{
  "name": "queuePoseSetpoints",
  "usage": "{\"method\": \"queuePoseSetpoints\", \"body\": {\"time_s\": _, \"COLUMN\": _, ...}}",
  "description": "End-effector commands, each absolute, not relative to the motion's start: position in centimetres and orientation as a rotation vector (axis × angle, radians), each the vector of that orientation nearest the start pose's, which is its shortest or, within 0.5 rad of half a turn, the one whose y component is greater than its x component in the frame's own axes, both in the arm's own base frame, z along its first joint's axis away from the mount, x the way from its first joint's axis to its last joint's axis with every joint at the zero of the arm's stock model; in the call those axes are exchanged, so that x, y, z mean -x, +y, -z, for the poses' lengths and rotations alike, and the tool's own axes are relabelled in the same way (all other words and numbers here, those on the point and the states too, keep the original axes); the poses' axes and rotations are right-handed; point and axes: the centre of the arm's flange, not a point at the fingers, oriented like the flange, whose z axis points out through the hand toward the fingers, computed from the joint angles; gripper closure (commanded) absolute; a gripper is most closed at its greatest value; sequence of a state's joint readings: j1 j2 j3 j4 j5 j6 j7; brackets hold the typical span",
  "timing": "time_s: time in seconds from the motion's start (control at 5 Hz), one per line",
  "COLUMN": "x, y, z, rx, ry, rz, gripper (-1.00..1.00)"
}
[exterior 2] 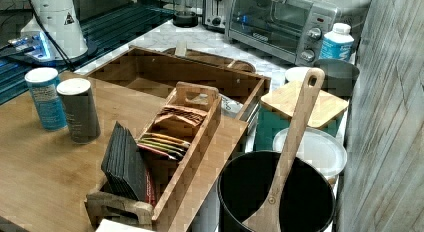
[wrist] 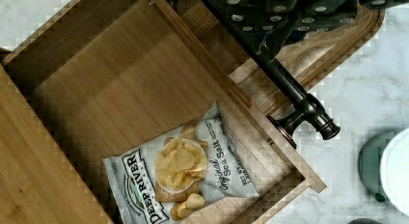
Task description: Close the drawer.
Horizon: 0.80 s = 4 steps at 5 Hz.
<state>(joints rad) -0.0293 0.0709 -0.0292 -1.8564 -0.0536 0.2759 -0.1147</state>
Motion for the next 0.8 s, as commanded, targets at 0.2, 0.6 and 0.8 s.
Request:
{"method": "queuePoseSetpoints", "body": {"time_s": 0.2, "x": -56.9, "y": -3.8, "z": -46.7, "rx": 3.017, "ry": 1.122, "rz": -0.115, "gripper": 1.0}}
{"method": "queuePoseSetpoints", "body": {"time_s": 0.6, "x": -55.2, "y": 1.4, "z": -44.3, "rx": 3.112, "ry": 0.612, "rz": -0.043, "gripper": 1.0}}
{"method": "queuePoseSetpoints", "body": {"time_s": 0.8, "x": -54.6, "y": 5.4, "z": -43.2, "rx": 3.075, "ry": 0.516, "rz": 0.007, "gripper": 1.0}}
